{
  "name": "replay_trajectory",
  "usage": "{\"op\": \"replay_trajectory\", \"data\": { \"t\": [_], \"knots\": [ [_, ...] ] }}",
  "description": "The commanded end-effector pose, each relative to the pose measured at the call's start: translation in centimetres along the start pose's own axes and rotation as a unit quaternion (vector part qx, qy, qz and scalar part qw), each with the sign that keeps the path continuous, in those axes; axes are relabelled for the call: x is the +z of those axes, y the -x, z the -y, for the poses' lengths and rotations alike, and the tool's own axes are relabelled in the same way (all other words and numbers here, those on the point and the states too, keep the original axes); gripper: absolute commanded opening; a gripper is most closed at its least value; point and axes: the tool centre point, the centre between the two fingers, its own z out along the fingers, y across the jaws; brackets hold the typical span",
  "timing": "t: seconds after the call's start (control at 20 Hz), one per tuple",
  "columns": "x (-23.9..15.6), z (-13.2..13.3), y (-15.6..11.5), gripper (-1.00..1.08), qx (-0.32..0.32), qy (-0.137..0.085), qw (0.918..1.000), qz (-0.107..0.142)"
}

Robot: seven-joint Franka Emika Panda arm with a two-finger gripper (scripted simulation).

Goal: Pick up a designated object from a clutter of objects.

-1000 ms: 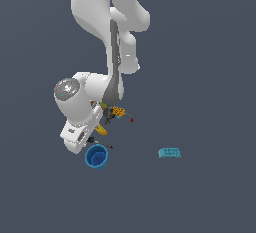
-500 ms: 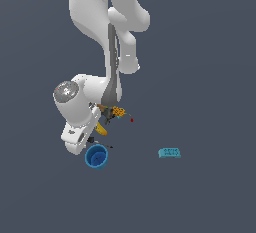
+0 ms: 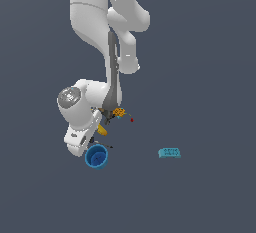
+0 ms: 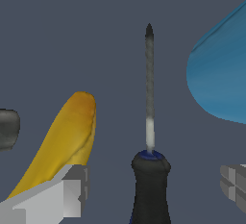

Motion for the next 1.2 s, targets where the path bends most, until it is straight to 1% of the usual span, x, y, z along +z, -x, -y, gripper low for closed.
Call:
{"op": "replay_trajectory", "data": {
  "t": [0.0,0.35,0.4,0.85,0.9,1.15],
  "knots": [
    [1.3,0.1,0.0,1.00,0.000,0.000,1.0000,0.000],
    [2.7,0.0,0.0,1.00,-0.001,0.000,1.0000,0.000],
    [2.7,0.0,0.0,-1.00,-0.001,0.000,1.0000,0.000],
    [2.7,0.0,0.0,-1.00,-0.001,0.000,1.0000,0.000],
    [2.0,-0.4,0.2,-1.00,0.000,0.005,1.0000,0.000],
    [1.2,-0.6,0.1,-1.00,0.000,0.005,1.0000,0.000]
  ]
}}
